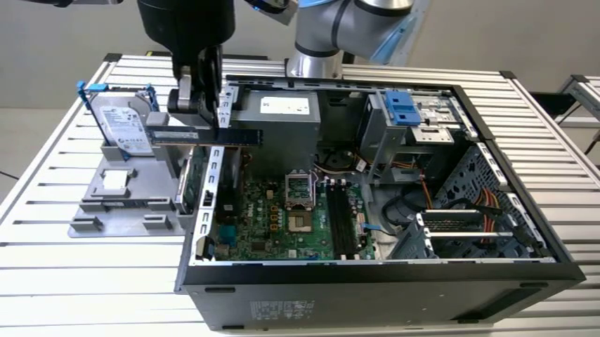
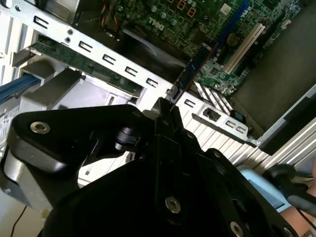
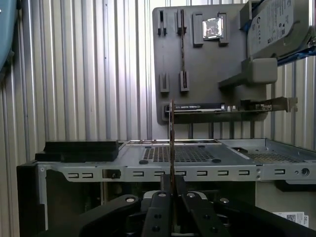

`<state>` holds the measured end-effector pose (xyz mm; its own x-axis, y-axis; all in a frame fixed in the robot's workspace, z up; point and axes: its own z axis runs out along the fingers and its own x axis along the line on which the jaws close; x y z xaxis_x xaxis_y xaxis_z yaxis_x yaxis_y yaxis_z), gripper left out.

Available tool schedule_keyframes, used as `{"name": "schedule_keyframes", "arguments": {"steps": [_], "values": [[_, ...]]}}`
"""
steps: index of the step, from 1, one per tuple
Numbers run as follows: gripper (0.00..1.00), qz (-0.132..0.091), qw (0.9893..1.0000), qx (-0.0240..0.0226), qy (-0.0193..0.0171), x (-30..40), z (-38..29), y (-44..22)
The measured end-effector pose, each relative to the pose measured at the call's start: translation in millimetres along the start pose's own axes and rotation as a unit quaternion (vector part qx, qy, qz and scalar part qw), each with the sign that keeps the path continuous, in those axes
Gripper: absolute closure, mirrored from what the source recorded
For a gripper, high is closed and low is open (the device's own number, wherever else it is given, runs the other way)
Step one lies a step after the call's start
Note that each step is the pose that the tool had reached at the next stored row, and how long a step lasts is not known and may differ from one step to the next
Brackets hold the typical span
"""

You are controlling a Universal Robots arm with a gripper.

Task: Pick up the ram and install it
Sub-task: 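Pick up the ram and move it above insertion slot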

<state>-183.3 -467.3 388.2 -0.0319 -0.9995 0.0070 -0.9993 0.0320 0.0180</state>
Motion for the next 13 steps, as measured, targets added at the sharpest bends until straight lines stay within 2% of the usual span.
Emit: {"name": "schedule_keyframes", "arguments": {"steps": [8,10,13], "values": [[1.00,0.000,1.0000,0.0000,0.0000,-0.5,-0.3,-17.0],[1.00,0.000,1.0000,0.0000,0.0000,-0.9,-0.5,-28.2],[1.00,0.000,1.0000,0.0000,-0.0001,-1.1,-0.6,-34.6]]}}
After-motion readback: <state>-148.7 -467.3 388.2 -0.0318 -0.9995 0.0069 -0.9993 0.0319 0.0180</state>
